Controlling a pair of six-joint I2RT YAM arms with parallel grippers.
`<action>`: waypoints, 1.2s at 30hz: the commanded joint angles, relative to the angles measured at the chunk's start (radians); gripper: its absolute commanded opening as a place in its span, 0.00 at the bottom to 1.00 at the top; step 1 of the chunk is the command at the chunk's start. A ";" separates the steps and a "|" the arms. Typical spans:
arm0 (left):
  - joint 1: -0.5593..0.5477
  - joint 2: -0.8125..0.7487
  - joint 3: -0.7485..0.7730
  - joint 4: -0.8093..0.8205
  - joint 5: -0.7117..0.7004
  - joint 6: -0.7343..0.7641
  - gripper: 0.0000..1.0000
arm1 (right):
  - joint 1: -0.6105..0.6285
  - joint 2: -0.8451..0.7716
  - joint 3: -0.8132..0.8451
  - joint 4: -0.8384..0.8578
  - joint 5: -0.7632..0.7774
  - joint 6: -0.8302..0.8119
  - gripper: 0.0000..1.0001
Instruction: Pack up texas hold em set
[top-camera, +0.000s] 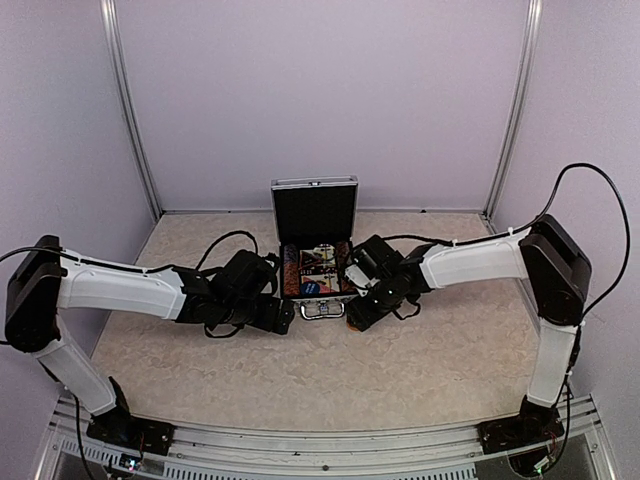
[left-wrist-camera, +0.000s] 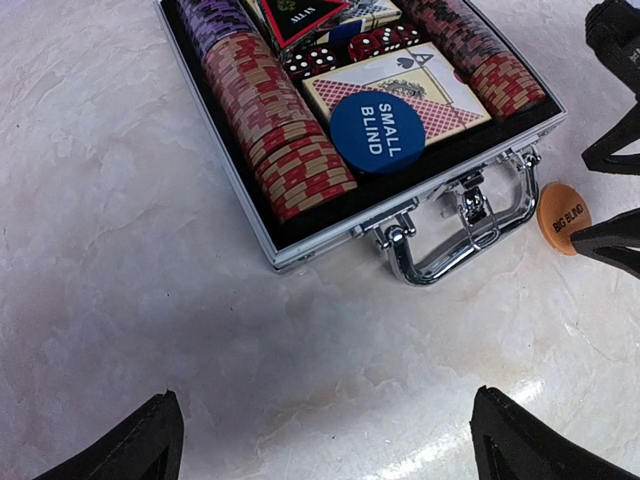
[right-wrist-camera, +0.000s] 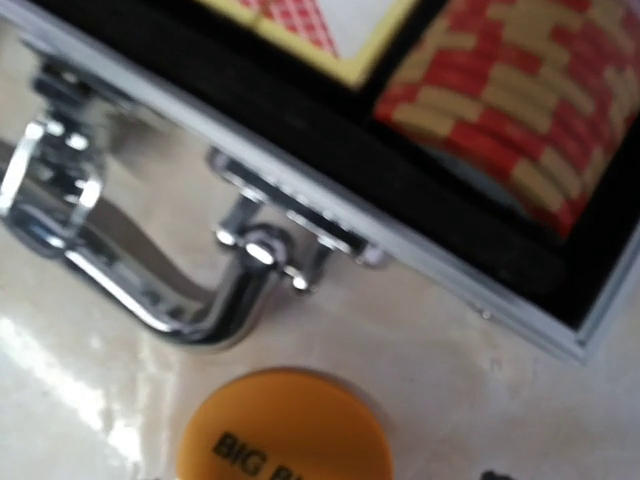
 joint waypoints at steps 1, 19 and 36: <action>-0.009 0.003 -0.001 0.011 -0.008 -0.009 0.99 | 0.011 0.038 0.009 0.027 0.025 0.015 0.68; -0.009 0.014 0.018 0.008 -0.006 -0.001 0.99 | 0.029 0.066 -0.014 0.070 0.022 0.082 0.75; -0.009 0.029 0.041 -0.005 -0.011 0.008 0.99 | 0.043 0.064 -0.075 0.094 -0.008 0.108 0.41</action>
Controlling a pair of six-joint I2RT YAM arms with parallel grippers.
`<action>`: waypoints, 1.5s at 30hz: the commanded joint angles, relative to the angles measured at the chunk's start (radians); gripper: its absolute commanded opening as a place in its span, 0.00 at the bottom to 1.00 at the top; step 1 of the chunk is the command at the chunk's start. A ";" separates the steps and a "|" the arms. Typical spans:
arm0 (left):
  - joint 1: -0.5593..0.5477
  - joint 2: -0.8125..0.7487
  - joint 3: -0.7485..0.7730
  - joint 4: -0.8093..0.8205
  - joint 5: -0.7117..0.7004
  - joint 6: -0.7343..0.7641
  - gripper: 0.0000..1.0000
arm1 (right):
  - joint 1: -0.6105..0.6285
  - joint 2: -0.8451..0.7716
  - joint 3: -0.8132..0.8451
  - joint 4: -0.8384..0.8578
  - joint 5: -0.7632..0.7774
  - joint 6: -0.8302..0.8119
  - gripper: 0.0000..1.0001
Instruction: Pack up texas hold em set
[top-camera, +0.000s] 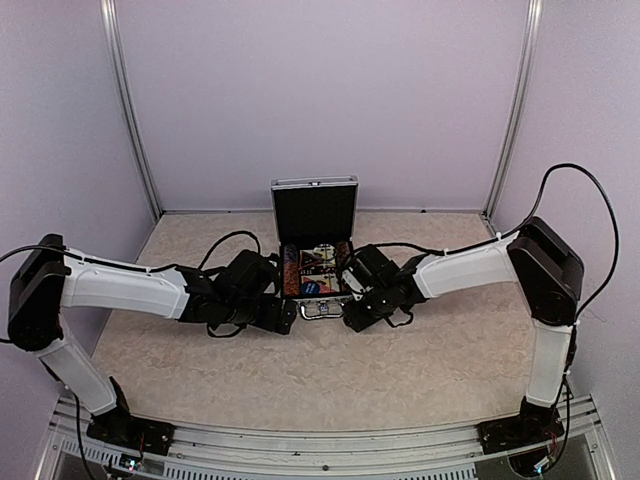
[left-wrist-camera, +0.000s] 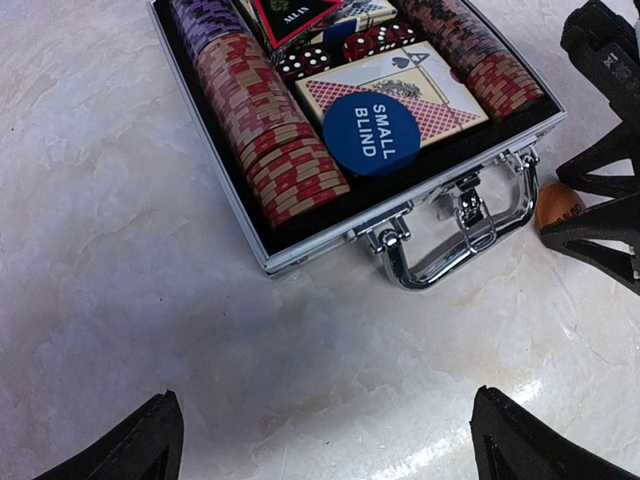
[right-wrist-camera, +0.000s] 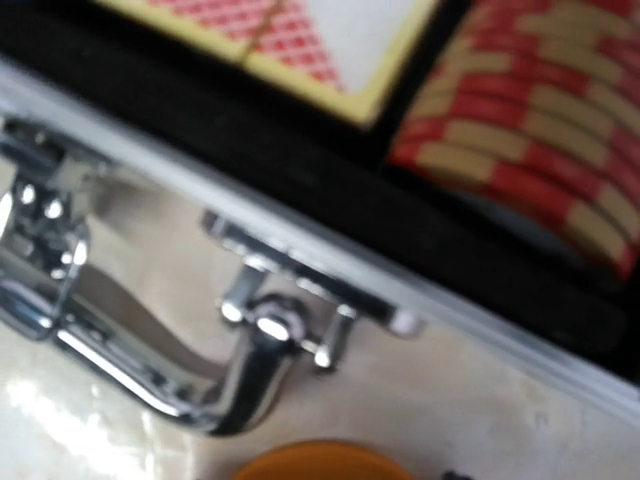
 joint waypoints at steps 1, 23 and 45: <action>-0.006 0.011 0.026 -0.002 -0.013 0.005 0.99 | 0.015 0.010 -0.040 -0.030 -0.049 0.018 0.40; -0.006 0.012 0.000 0.018 -0.004 -0.006 0.99 | 0.025 -0.053 -0.054 -0.040 -0.086 0.019 0.65; -0.007 0.004 -0.017 0.026 0.000 -0.013 0.99 | 0.057 -0.074 -0.102 -0.002 -0.195 0.019 0.80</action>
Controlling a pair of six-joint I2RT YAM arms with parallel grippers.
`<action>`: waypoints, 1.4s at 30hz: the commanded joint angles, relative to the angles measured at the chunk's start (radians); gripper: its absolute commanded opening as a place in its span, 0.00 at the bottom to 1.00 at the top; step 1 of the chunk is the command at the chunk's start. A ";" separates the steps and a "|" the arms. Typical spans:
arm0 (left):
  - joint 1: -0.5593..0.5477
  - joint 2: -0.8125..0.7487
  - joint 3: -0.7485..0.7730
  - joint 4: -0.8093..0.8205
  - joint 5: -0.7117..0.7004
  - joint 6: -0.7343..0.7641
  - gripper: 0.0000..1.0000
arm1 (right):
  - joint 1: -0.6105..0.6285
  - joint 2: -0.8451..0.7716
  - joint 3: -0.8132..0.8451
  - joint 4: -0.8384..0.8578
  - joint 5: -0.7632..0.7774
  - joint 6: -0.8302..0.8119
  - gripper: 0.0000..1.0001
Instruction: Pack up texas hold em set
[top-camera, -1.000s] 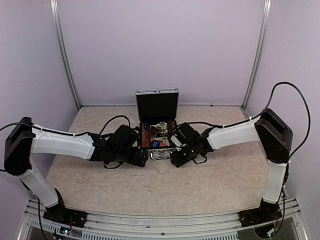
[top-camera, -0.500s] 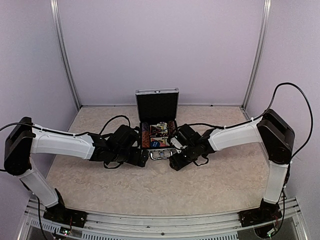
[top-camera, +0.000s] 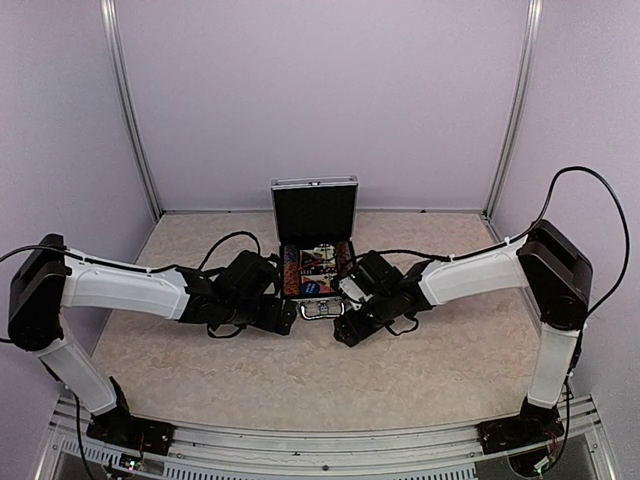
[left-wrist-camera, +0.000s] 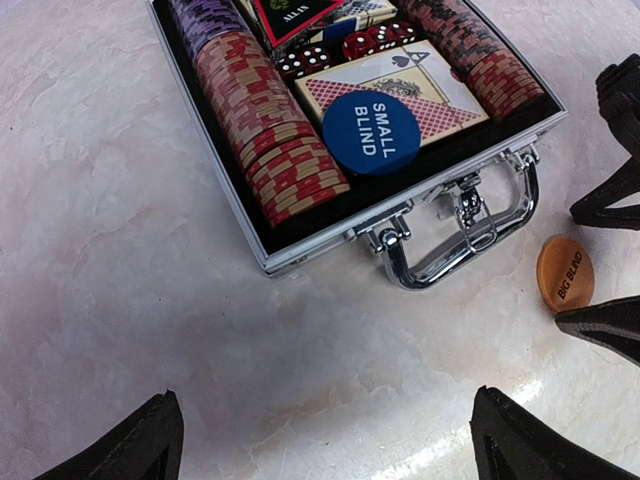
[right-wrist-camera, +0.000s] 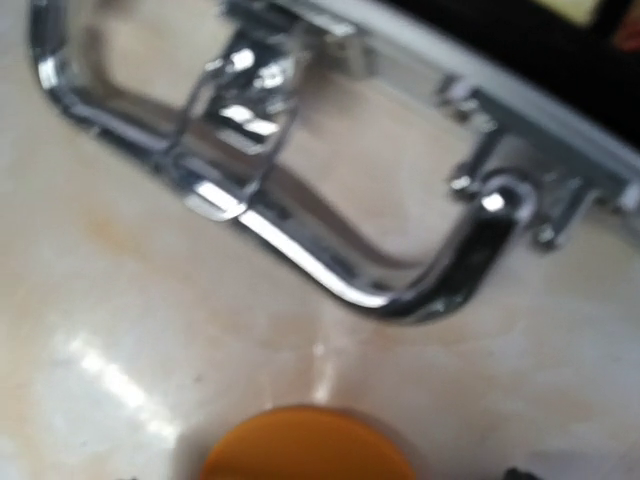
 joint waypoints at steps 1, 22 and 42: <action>-0.007 0.002 -0.016 0.020 0.001 -0.011 0.99 | 0.022 -0.019 -0.045 -0.010 -0.090 0.012 0.80; -0.013 0.009 -0.020 0.024 0.004 -0.013 0.99 | 0.127 0.055 -0.058 -0.056 0.095 -0.034 0.83; -0.030 -0.040 -0.050 0.004 -0.018 -0.039 0.99 | 0.111 0.038 -0.054 -0.040 0.113 -0.008 0.51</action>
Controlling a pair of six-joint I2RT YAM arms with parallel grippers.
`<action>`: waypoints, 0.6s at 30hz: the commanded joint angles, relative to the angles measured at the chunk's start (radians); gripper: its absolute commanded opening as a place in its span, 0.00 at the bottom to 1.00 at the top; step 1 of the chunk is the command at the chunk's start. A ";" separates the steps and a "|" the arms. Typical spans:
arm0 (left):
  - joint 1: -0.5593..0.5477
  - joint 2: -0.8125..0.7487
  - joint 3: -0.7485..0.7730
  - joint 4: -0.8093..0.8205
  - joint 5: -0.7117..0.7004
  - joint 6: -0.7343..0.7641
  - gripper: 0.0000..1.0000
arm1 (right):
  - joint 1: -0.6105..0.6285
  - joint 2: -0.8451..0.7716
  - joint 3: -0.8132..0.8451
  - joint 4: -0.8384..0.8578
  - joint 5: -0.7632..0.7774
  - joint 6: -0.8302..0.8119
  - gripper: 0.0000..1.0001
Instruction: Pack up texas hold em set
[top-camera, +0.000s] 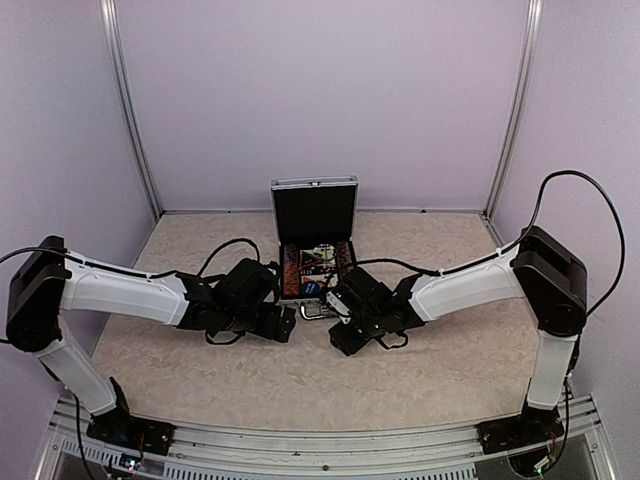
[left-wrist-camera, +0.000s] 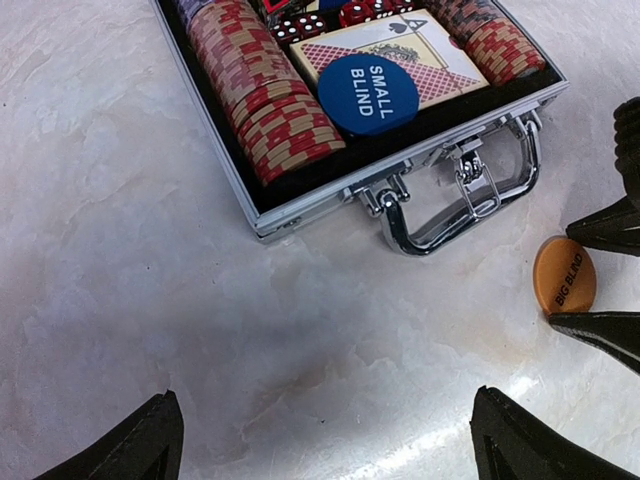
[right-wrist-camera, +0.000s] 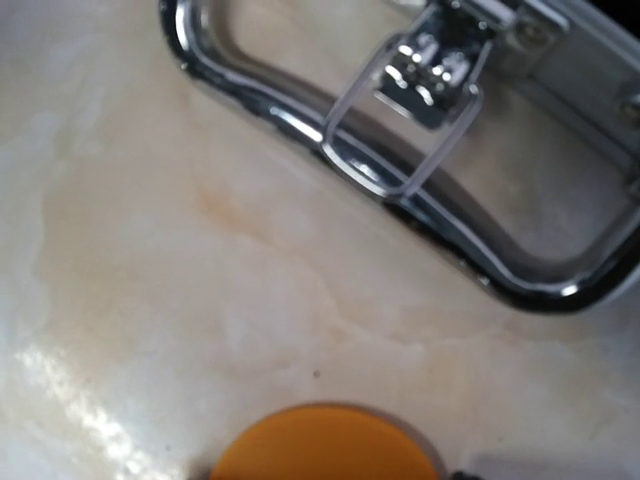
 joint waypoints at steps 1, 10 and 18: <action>-0.008 -0.035 -0.012 -0.001 -0.018 -0.016 0.99 | 0.001 0.023 -0.033 -0.089 -0.024 0.006 0.50; -0.010 -0.031 0.010 -0.014 -0.019 -0.008 0.99 | 0.002 -0.025 -0.013 -0.095 0.000 -0.012 0.47; -0.010 -0.011 0.025 -0.013 -0.017 -0.003 0.99 | 0.001 -0.078 0.032 -0.116 0.035 -0.034 0.47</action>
